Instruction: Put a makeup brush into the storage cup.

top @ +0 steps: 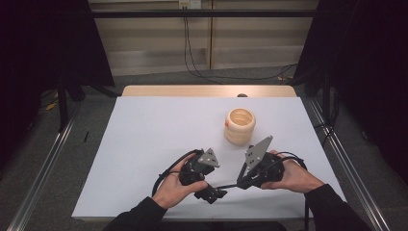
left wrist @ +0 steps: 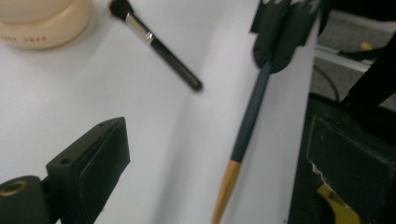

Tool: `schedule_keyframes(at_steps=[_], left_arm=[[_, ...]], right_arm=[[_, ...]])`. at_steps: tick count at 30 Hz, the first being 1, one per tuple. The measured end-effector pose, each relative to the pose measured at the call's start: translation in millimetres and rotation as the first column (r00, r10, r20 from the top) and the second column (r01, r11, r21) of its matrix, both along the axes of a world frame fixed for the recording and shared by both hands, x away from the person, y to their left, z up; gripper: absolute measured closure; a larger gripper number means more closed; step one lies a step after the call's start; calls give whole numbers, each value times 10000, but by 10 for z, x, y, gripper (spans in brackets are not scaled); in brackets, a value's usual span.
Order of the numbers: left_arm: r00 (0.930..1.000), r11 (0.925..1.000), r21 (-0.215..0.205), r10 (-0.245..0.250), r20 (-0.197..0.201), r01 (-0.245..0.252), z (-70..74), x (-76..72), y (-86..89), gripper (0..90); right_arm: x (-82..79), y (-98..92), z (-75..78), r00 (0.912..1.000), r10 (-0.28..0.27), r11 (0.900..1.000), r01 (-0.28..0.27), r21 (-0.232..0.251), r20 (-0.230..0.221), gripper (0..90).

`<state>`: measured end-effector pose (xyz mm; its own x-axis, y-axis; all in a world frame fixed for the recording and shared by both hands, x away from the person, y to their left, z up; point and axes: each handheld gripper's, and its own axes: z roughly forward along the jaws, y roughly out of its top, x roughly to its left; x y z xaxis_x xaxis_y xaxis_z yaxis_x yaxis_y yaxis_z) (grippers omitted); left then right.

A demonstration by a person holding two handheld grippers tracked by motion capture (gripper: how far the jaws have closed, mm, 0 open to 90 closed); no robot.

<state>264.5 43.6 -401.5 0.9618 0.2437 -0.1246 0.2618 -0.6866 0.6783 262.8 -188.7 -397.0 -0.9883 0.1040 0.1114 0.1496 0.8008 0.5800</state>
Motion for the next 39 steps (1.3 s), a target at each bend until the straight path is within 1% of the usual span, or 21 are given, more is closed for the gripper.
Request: schedule_keyframes(at_steps=[1, 3, 4, 6, 7, 9, 12, 16, 21, 22, 23, 24, 26, 28, 29, 31, 32, 33, 36, 38, 39], left_arm=[[9992, 9979, -501, 397, -77, -401, -1, -23, 6, 53], [9971, 9950, -736, 700, 310, -675, 14, -31, 58, 50], [9962, 9930, -890, 807, 328, -775, 11, -37, 81, 45], [9931, 9869, -1240, 1092, 431, -1031, -7, -53, 120, 45], [9896, 9829, -1385, 1306, 605, -1213, -20, -61, 156, 45], [9869, 9780, -1555, 1498, 601, -1390, -36, -61, 178, 42], [9869, 9751, -1705, 1526, 520, -1418, -58, -51, 216, 42], [9818, 9695, -1824, 1782, 655, -1638, -76, -56, 270, 41], [9700, 9565, -2169, 2208, 1019, -1950, -37, -61, 363, 39], [9707, 9512, -2369, 2234, 880, -1975, -39, -54, 380, 38], [9721, 9490, -2434, 2234, 712, -2003, -36, -44, 403, 36], [9709, 9435, -2563, 2322, 590, -2101, -34, -43, 424, 36], [9672, 9385, -2674, 2446, 681, -2185, -27, -37, 462, 36], [9682, 9339, -2830, 2437, 565, -2186, -25, -35, 485, 36], [9675, 9341, -2829, 2450, 634, -2180, -19, -30, 501, 36], [9645, 9296, -2916, 2551, 683, -2252, -12, -31, 521, 36], [9648, 9272, -3003, 2545, 660, -2240, -12, -33, 525, 36], [9619, 9264, -2996, 2620, 776, -2281, -6, -39, 532, 36], [9634, 9236, -3117, 2576, 741, -2230, -3, -48, 538, 38], [9643, 9226, -3182, 2540, 756, -2181, 3, -58, 536, 40], [9635, 9225, -3179, 2559, 790, -2189, 7, -65, 534, 40]], right_arm=[[5, 0, -3, 10000, -16, 10000, 16, 33, -5, 852], [5, -8, -4, 9999, -171, 9999, 171, 21, -16, 851], [8, -13, -7, 10000, -69, 10000, 69, 56, 2, 851], [-5, -21, 1, 9996, -289, 9996, 289, 78, 25, 851], [-5, -27, 4, 9994, -334, 9994, 333, 55, 109, 852], [-6, -41, 8, 9987, -507, 9986, 506, 152, 48, 851], [5, -69, 3, 9979, -641, 9979, 640, 136, 94, 852], [-2, -92, -22, 9963, -849, 9964, 848, 97, 165, 851], [-10, -154, -22, 9912, -1287, 9914, 1280, 255, 299, 852], [-13, -176, -22, 9896, -1424, 9895, 1418, 282, 221, 851], [-13, -197, -23, 9887, -1492, 9883, 1486, 335, 172, 851], [-13, -213, -27, 9878, -1550, 9874, 1543, 354, 177, 851], [-26, -236, -28, 9852, -1706, 9845, 1698, 437, 152, 851], [-29, -259, -23, 9844, -1752, 9829, 1741, 603, 143, 851], [-30, -268, -17, 9826, -1839, 9812, 1820, 648, 250, 851], [-34, -290, -7, 9805, -1958, 9778, 1939, 797, 165, 852], [-43, -302, -5, 9766, -2140, 9736, 2116, 858, 195, 851], [-38, -310, -10, 9780, -2081, 9743, 2059, 915, 150, 852], [-41, -346, -24, 9746, -2239, 9677, 2212, 1209, 87, 851], [-38, -381, -34, 9720, -2347, 9596, 2335, 1568, -114, 851], [-39, -396, -38, 9688, -2478, 9558, 2456, 1616, -64, 851]])
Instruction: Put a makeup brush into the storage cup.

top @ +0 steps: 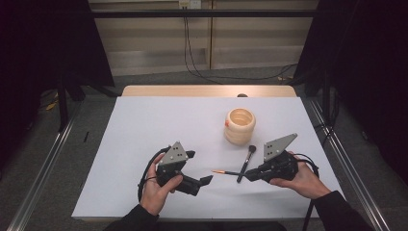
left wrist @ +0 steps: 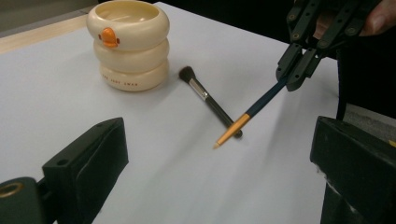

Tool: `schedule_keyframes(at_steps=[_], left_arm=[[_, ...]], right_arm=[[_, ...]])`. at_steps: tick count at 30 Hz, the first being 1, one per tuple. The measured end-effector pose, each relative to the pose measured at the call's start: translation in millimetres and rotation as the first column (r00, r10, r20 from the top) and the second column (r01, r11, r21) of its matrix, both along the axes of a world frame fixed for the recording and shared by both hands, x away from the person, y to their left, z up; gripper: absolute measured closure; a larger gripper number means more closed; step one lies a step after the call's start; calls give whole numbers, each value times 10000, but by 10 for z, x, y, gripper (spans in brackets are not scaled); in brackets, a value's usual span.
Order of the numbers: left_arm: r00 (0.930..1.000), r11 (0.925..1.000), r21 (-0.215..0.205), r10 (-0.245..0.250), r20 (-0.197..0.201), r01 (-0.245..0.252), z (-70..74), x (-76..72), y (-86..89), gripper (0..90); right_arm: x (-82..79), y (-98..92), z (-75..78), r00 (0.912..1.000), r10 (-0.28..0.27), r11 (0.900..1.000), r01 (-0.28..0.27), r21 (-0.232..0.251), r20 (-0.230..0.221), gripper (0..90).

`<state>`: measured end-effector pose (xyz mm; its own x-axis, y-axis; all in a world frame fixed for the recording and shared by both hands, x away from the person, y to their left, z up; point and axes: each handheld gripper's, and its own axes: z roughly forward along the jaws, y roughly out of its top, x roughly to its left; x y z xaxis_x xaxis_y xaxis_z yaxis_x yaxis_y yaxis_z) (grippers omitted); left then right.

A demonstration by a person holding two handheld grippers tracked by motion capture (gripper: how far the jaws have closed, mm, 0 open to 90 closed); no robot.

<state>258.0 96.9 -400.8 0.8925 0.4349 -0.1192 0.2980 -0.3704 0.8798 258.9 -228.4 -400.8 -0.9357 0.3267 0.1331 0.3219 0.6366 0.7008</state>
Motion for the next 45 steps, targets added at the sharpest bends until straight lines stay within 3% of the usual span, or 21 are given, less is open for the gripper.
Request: schedule_keyframes(at_steps=[4, 9, 11, 19, 27, 34, 39, 42, 45], left_arm=[[9999, 9998, -191, 85, 90, -84, 2, -11, 0, 38], [9993, 9995, -113, 293, 219, -290, -11, -7, 5, 42], [9994, 9992, -317, 268, 234, -261, -14, -7, 3, 43], [9985, 9965, -729, 430, 335, -405, 3, -19, 23, 43], [9988, 9939, -1042, 388, 302, -355, -4, -37, 3, 42], [9981, 9928, -1106, 503, 357, -460, 2, -53, -11, 42], [9980, 9897, -1368, 486, 416, -425, 8, -63, -19, 43], [9969, 9909, -1227, 616, 480, -554, 21, -63, -11, 43], [9958, 9907, -1190, 728, 561, -657, 31, -69, -12, 43]], right_arm=[[-5, -68, -11, 9996, -275, 9985, 273, 467, 33, 851], [-20, -112, 2, 9977, -617, 9952, 594, 783, 273, 851], [-21, -125, 12, 9969, -692, 9923, 648, 1057, 382, 852], [-40, -171, 59, 9933, -1052, 9693, 918, 2279, 473, 852], [-46, -182, 72, 9925, -1151, 9513, 983, 2921, 409, 852], [-64, -196, 95, 9874, -1452, 9254, 1130, 3617, 629, 852], [-87, -186, 119, 9848, -1555, 8902, 1057, 4431, 774, 852], [-112, -179, 148, 9817, -1668, 8758, 1045, 4712, 924, 852], [-117, -172, 157, 9806, -1693, 8719, 1023, 4788, 989, 852]])
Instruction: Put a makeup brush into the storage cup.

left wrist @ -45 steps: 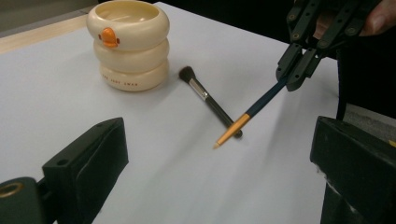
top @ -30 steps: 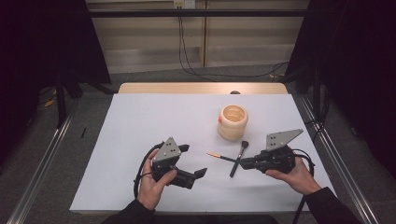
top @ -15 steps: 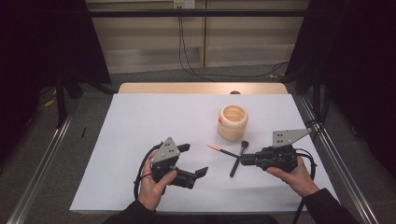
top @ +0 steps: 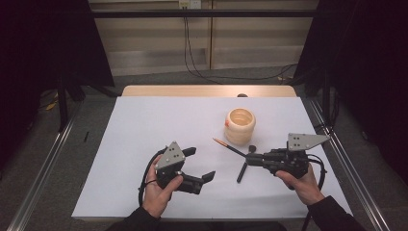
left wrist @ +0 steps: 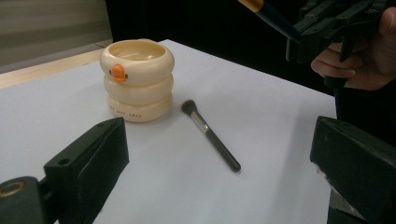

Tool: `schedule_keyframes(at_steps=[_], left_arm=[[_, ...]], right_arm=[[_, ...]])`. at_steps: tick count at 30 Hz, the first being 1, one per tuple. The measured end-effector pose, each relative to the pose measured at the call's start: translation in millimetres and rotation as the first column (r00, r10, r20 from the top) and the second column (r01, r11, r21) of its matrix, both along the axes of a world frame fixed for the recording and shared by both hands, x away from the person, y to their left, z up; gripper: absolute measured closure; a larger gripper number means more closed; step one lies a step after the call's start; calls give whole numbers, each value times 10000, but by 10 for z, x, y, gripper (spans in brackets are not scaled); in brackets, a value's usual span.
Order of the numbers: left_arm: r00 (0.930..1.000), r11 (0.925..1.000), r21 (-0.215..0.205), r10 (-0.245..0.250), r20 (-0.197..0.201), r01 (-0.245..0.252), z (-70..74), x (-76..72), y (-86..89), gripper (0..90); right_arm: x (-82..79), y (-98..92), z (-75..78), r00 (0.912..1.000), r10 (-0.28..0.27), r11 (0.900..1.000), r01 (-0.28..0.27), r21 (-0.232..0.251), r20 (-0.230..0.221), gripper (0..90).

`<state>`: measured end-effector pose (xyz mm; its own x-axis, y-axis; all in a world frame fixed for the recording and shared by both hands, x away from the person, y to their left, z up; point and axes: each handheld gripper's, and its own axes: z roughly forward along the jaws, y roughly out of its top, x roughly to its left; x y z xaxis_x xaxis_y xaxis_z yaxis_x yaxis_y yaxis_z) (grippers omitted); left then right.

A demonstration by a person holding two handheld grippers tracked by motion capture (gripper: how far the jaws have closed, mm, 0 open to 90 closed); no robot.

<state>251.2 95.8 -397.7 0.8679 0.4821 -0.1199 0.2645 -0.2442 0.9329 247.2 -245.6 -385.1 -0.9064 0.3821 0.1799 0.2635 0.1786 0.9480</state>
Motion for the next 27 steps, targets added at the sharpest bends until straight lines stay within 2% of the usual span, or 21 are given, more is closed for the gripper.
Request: schedule_keyframes(at_steps=[1, 2, 4, 5, 6, 7, 8, 9, 10, 11, 14, 16, 18, 19, 20, 21, 22, 23, 25, 26, 27], left_arm=[[10000, 10000, 38, -13, 51, 13, 6, 0, -1, 43], [9998, 9997, -138, -220, 30, 221, 5, 10, -2, 43], [10000, 9999, -113, -20, 66, 21, 19, 2, -16, 43], [9998, 9998, -151, -139, 137, 141, 22, 4, -21, 44], [9997, 10000, -47, 79, 250, -78, 35, -7, -31, 43], [9997, 9998, -194, -24, 250, 29, 40, -3, -45, 44], [9994, 9999, -59, 133, 309, -131, 55, -9, -52, 43], [9995, 10000, -82, -52, 320, 54, 70, -2, -55, 44], [9992, 9995, -287, -132, 385, 144, 81, -1, -72, 44], [9990, 9998, -205, -18, 442, 27, 97, -10, -91, 46], [9984, 9997, -159, -197, 535, 205, 123, 0, -143, 55], [9983, 9986, -391, -344, 466, 362, 130, 14, -184, 60], [9981, 9981, -431, -425, 452, 445, 143, 20, -223, 71], [9974, 9973, -417, -579, 440, 597, 152, 20, -242, 86], [9960, 9963, -491, -683, 575, 712, 162, 10, -268, 143], [9965, 9979, -436, -448, 710, 479, 172, -5, -289, 176], [9963, 9964, -576, -578, 643, 615, 183, -8, -332, 170], [9971, 9973, -550, -461, 604, 495, 194, -19, -363, 170], [9966, 9967, -588, -515, 647, 554, 212, -40, -441, 174], [9959, 9953, -697, -622, 661, 668, 212, -34, -454, 193], [9968, 9958, -712, -531, 590, 573, 220, -34, -464, 216]], right_arm=[[0, 2, -2, 10000, -19, 10000, 19, 3, 4, 852], [2, 6, -6, 10000, 15, 10000, -15, -1, -28, 852], [3, 9, -8, 10000, 7, 10000, -7, 0, -9, 852], [2, 11, -6, 10000, 5, 10000, -5, 39, 37, 852], [2, 14, -5, 10000, 45, 10000, -45, 57, 16, 852], [-1, 18, -6, 10000, 24, 10000, -25, 45, 16, 852], [-2, 21, -8, 10000, 43, 10000, -43, 48, -20, 852], [-4, 23, -8, 10000, 38, 10000, -38, 24, -16, 852], [-4, 25, -8, 10000, 32, 10000, -32, 39, -2, 852], [-5, 26, -5, 10000, 57, 10000, -57, 68, -14, 852], [-5, 24, 2, 10000, 64, 10000, -64, 60, 43, 852], [-3, 22, 2, 10000, 45, 9999, -45, 90, 34, 852], [-3, 25, 5, 10000, 47, 9999, -47, 93, 72, 852], [-4, 24, 8, 10000, 31, 9999, -32, 101, 77, 852], [-4, 23, 10, 10000, 9, 9999, -10, 107, 97, 852], [-3, 23, 9, 9999, 33, 9999, -34, 101, 96, 852], [-5, 24, 8, 9999, -13, 10000, 12, 61, 162, 852], [-4, 26, 9, 9999, 31, 10000, -31, 19, 166, 852], [-12, 32, 12, 9998, 8, 10000, -9, 41, 188, 852], [-12, 36, 14, 9998, 43, 10000, -44, 46, 185, 852], [-14, 40, 14, 9998, 73, 10000, -74, 59, 198, 852]])
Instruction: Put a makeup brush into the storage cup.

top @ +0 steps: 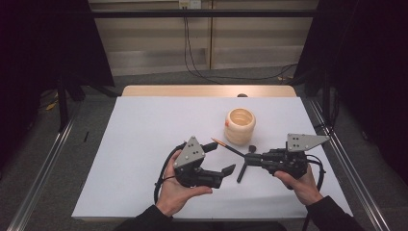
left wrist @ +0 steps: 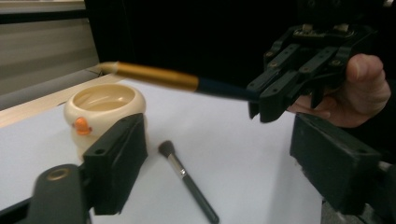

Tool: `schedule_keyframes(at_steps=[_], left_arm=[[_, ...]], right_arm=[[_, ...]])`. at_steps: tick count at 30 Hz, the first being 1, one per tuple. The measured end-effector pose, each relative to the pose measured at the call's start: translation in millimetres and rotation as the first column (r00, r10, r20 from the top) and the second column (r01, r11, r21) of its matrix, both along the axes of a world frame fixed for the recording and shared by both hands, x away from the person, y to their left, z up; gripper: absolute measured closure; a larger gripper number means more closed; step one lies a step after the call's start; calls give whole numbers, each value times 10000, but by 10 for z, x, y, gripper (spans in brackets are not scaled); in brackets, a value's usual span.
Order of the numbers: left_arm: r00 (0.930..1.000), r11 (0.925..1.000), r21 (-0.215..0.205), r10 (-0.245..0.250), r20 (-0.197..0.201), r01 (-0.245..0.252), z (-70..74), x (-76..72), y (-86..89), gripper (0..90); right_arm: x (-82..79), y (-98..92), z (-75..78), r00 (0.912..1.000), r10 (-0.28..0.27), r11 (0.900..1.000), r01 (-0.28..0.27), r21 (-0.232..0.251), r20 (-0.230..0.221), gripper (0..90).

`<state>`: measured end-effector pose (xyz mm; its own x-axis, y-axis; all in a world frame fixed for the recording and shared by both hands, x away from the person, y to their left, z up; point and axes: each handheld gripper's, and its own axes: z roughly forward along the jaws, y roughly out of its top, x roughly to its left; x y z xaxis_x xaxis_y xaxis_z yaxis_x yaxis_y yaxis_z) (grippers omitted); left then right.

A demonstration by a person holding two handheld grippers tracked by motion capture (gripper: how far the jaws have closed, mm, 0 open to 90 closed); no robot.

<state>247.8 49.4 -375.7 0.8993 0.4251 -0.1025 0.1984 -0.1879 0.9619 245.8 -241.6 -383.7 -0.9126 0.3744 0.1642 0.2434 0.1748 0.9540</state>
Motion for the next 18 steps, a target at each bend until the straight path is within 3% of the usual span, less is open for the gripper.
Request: schedule_keyframes(at_steps=[4, 5, 7, 9, 12, 13, 16, 18], left_arm=[[9997, 9989, -428, 159, -187, -167, 24, 60, 18, 315], [9994, 9992, -210, 332, -140, -335, 40, 64, 14, 335], [9990, 9980, -599, 167, -413, -191, 53, 91, -18, 345], [9996, 9990, -436, 100, -263, -111, 55, 94, -41, 372], [9988, 9986, -509, 113, -479, -138, 51, 106, -22, 426], [9984, 9968, -792, 41, -560, -85, 44, 115, -19, 458], [9976, 9964, -831, 103, -684, -160, 56, 135, 21, 502], [9967, 9942, -1068, 56, -815, -143, 57, 143, 34, 544]], right_arm=[[-3, -14, -3, 10000, -84, 10000, 84, -44, -5, 852], [-1, -14, -8, 9999, -102, 9999, 102, -20, 6, 852], [8, -15, -16, 9999, -101, 9999, 101, -67, -38, 852], [4, -5, -16, 9999, -99, 9999, 99, -59, -35, 852], [6, 6, -22, 10000, -14, 10000, 14, -80, 12, 852], [3, 6, -28, 10000, -83, 9999, 83, -141, -13, 852], [3, 7, -39, 10000, -95, 9997, 94, -241, -21, 852], [2, 13, -44, 9999, -85, 9997, 84, -249, -62, 852]])
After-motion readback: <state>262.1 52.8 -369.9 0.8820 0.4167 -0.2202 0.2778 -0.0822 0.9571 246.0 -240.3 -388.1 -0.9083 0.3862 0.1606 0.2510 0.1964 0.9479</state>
